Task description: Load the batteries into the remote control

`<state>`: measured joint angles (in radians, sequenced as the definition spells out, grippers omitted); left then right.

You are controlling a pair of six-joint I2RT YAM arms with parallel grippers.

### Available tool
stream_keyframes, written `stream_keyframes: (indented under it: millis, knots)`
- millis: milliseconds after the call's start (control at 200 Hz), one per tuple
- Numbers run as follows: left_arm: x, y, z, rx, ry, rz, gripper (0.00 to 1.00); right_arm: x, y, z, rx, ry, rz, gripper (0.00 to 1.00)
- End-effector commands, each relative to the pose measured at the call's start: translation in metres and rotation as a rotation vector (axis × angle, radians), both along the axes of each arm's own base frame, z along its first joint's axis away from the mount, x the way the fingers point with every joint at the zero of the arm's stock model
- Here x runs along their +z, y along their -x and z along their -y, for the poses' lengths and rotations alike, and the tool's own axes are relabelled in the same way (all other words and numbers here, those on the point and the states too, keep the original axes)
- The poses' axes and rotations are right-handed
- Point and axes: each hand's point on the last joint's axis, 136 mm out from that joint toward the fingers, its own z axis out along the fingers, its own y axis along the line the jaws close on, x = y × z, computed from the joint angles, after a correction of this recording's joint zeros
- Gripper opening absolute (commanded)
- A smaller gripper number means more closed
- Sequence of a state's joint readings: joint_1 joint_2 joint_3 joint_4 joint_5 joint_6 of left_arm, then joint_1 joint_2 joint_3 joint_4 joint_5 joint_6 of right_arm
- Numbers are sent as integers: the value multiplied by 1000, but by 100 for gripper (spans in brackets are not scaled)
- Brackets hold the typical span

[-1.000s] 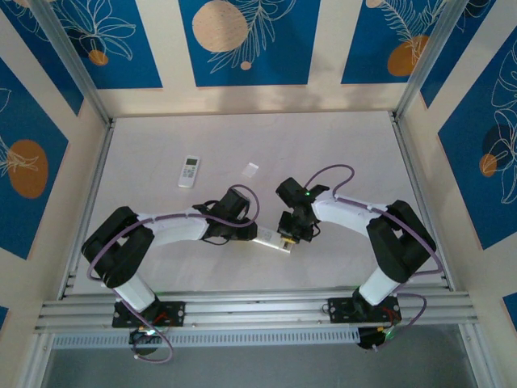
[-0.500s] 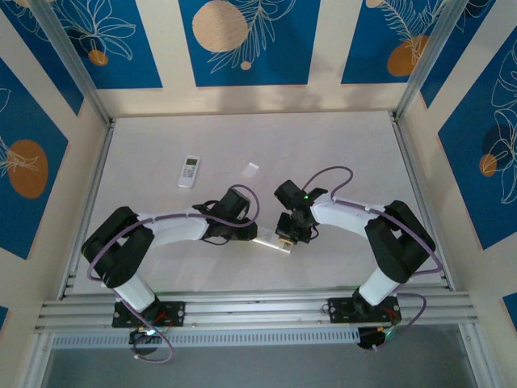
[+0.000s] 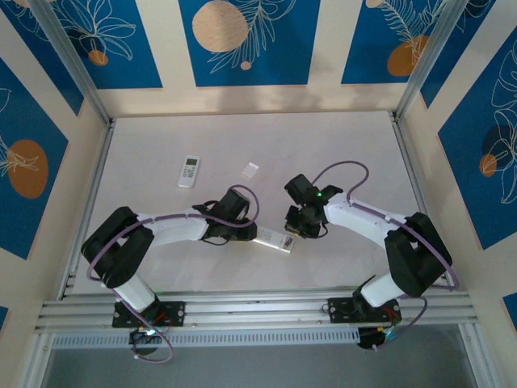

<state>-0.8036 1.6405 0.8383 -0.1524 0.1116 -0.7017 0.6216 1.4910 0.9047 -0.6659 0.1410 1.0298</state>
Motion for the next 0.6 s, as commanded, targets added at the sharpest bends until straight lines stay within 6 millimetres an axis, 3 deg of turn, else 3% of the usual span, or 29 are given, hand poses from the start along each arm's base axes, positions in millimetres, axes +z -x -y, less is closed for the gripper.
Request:
stream_keyframes:
  millis: [0,290,595]
  knots:
    - [2,9,2,-15,3,-15,37,-13,11,-3,6,-14,-62,18]
    - [8,11,-2,14,16,-15,37,-32,14,-9,15,-31,-97,17]
    - [11,21,-15,52,26,-18,38,-34,8,-20,94,-14,-82,11]
